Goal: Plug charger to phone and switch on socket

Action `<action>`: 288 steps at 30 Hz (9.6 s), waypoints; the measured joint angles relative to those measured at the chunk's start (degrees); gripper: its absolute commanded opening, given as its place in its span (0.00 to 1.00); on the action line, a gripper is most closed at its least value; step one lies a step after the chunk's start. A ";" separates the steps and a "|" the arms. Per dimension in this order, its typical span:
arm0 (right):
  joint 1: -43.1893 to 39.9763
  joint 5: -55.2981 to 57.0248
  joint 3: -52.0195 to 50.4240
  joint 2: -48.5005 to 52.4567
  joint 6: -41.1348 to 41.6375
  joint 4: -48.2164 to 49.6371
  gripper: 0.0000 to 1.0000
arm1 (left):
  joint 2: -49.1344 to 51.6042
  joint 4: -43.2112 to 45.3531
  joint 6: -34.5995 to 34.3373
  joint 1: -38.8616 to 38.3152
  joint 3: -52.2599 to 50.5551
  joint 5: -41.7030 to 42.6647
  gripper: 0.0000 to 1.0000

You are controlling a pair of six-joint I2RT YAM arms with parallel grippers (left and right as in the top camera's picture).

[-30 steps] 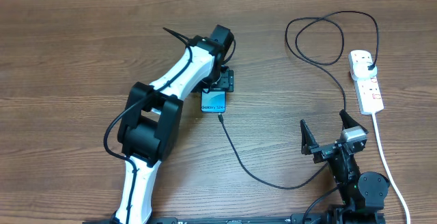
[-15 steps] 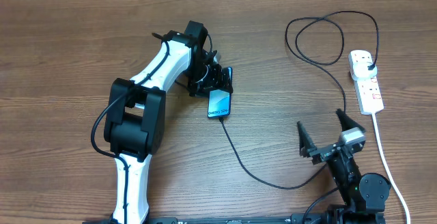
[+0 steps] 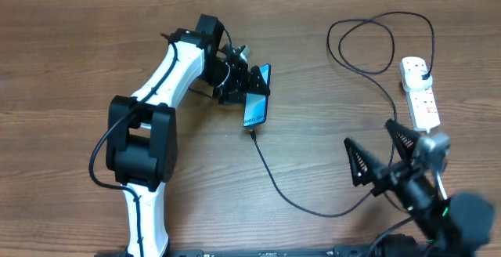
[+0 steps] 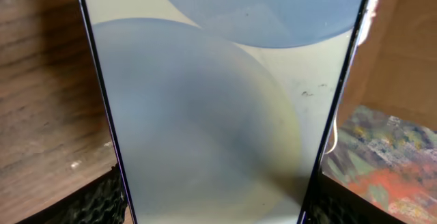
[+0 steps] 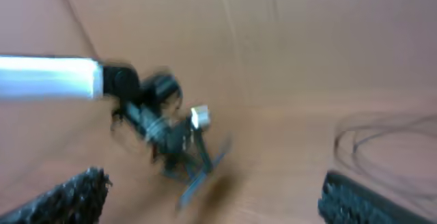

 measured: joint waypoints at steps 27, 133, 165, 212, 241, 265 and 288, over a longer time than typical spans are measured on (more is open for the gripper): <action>25.46 6.03 35.04 70.47 14.34 -18.88 0.75 | -2.78 2.34 -3.10 -4.79 -0.02 6.34 0.83; 20.96 0.35 13.05 68.76 22.36 3.98 0.90 | 5.75 1.20 -7.48 -12.76 4.94 -9.73 0.80; 23.12 8.63 10.47 71.73 30.71 14.91 0.04 | 6.45 3.21 -2.38 -11.47 5.95 3.17 0.97; 29.64 4.50 29.31 70.49 7.78 -19.98 0.65 | 6.45 2.82 -6.62 16.26 10.97 17.88 0.04; 45.31 28.50 28.81 88.56 1.86 -0.70 0.32 | 6.47 -7.96 5.86 17.22 10.97 21.68 0.04; 45.24 31.04 25.20 88.39 0.04 3.63 0.30 | 6.45 -5.79 5.81 17.22 10.97 21.68 0.04; 40.74 21.40 27.85 86.05 2.12 -8.22 0.04 | 6.45 -4.55 12.17 18.01 10.97 30.88 0.04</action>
